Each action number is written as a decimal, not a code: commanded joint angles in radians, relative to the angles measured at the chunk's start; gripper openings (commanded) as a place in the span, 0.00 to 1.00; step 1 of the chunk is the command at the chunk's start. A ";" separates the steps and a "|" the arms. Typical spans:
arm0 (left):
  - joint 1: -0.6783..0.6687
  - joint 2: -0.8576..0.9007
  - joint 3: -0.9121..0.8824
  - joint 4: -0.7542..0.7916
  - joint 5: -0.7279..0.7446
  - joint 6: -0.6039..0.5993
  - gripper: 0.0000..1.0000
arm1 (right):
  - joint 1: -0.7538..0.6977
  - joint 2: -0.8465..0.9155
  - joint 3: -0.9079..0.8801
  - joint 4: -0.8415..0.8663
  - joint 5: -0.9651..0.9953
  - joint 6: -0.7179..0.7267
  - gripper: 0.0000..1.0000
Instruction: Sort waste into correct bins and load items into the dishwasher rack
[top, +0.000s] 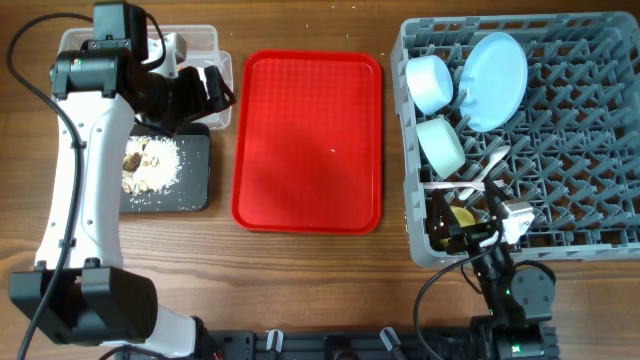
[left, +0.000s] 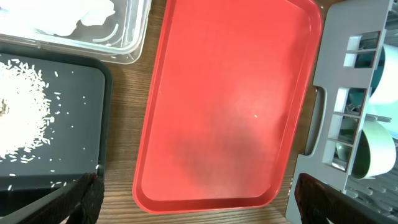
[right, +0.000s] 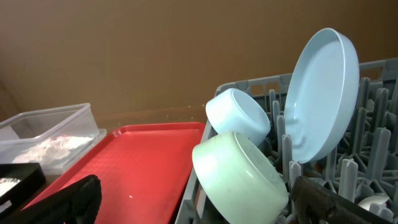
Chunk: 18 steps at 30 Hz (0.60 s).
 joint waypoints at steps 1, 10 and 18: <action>-0.001 -0.001 0.008 0.000 0.001 0.002 1.00 | 0.005 -0.016 -0.003 0.008 0.024 0.015 1.00; -0.001 -0.001 0.008 0.000 0.001 0.002 1.00 | 0.005 -0.014 -0.003 0.008 0.024 0.016 1.00; -0.023 -0.174 0.008 -0.005 0.000 0.003 1.00 | 0.005 -0.014 -0.003 0.008 0.024 0.015 0.99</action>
